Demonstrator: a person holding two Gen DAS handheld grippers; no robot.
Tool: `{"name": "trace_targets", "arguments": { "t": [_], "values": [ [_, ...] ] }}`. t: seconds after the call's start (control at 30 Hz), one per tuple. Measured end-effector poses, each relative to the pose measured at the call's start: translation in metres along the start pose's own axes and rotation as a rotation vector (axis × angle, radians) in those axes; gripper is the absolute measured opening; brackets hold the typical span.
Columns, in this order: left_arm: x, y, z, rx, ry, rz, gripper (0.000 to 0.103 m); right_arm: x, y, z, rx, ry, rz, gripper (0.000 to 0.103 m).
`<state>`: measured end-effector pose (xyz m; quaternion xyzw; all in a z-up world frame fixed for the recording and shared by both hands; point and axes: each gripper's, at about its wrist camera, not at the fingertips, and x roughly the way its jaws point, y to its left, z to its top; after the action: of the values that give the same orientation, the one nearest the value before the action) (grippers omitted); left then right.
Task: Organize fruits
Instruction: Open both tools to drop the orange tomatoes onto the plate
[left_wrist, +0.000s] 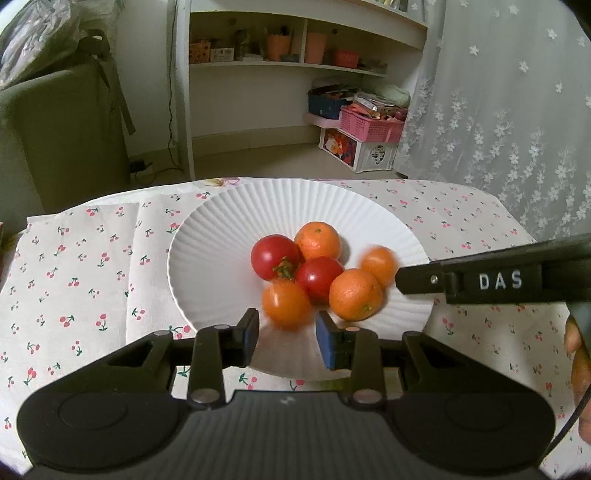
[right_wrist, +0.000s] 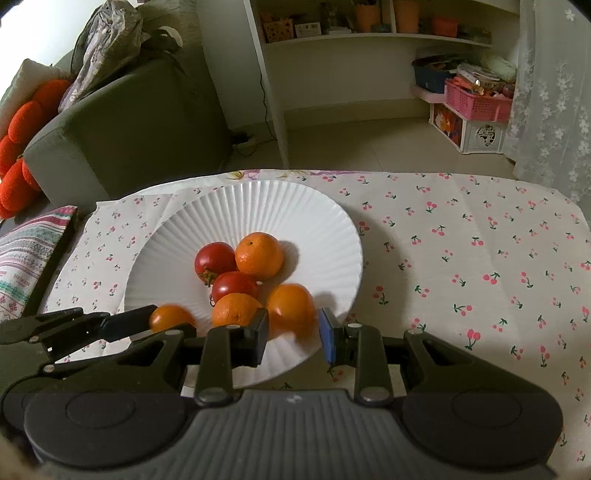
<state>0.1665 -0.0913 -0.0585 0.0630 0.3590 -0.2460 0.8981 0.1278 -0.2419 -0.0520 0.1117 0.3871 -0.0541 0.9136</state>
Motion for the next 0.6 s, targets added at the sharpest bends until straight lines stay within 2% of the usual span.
{"name": "trace_targets", "arguments": {
  "t": [0.3, 0.33, 0.4, 0.47, 0.6],
  "values": [
    [-0.033, 0.018, 0.006, -0.050, -0.040, -0.015, 0.025, -0.029, -0.005, 0.007, 0.032, -0.048, 0.033, 0.030],
    [-0.040, 0.021, 0.007, -0.059, -0.049, -0.023, 0.027, -0.034, -0.007, 0.009, 0.037, -0.055, 0.039, 0.031],
    [-0.052, 0.025, 0.007, -0.073, -0.061, -0.025, 0.031, -0.045, -0.008, 0.010, 0.027, -0.072, 0.040, 0.043],
    [-0.064, 0.028, 0.007, -0.074, -0.072, -0.008, 0.036, -0.055, -0.006, 0.010, -0.014, -0.082, 0.030, 0.048],
    [-0.086, 0.029, 0.003, -0.072, -0.082, 0.024, 0.041, -0.071, -0.007, 0.005, -0.034, -0.085, 0.041, 0.049]
  ]
}}
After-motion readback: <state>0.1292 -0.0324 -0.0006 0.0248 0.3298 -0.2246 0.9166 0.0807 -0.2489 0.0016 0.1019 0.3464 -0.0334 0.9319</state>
